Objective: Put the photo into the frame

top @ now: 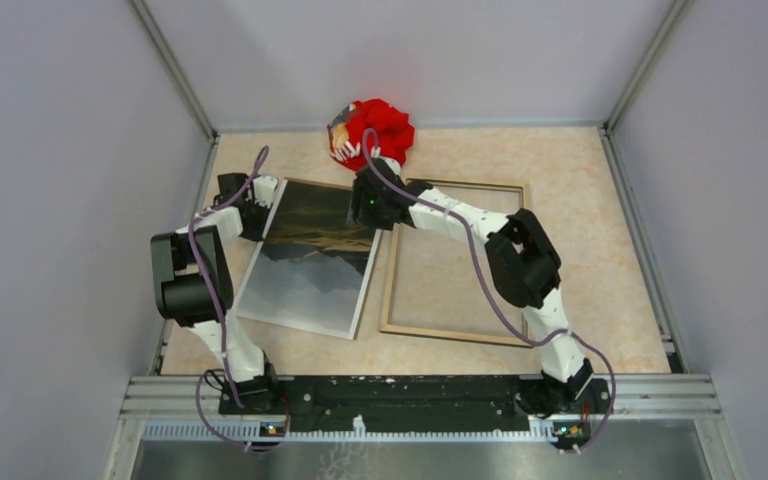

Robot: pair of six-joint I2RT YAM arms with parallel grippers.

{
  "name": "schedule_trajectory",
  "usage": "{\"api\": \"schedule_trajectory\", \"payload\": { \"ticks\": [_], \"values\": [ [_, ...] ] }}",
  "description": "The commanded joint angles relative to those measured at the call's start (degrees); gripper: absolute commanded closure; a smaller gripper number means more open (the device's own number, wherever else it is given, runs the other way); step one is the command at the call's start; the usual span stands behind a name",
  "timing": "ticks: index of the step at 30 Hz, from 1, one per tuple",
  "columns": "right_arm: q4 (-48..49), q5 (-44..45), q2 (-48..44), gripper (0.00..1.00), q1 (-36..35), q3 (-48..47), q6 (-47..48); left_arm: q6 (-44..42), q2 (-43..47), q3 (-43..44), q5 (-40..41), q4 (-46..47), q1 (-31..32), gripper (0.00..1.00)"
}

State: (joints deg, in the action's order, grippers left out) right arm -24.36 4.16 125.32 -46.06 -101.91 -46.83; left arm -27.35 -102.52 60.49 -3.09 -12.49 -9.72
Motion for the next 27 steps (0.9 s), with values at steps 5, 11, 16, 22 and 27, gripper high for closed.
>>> {"api": "schedule_trajectory", "payload": {
  "ticks": [5,11,16,22,27],
  "values": [
    [1.11,1.34,-1.05,0.41,-2.01,-2.3,2.48,0.15,-3.43,-1.86,-2.93,-4.81,0.16,0.69],
    [0.67,3.39,-2.84,0.4,-1.5,-0.46,1.18,0.12,-3.68,-1.96,-3.01,-4.67,0.21,0.69],
    [-5.45,8.92,0.36,0.4,-0.49,-3.93,1.52,0.13,-3.19,-0.87,-3.27,-5.54,0.21,0.69],
    [-8.03,10.37,3.38,0.4,0.73,-5.23,2.36,0.34,-3.45,4.42,-4.06,-8.09,-0.09,0.69],
    [-6.68,9.63,3.84,0.4,1.71,-2.56,1.92,0.72,-5.5,4.7,-3.87,-7.56,0.05,0.69]
  ]
}}
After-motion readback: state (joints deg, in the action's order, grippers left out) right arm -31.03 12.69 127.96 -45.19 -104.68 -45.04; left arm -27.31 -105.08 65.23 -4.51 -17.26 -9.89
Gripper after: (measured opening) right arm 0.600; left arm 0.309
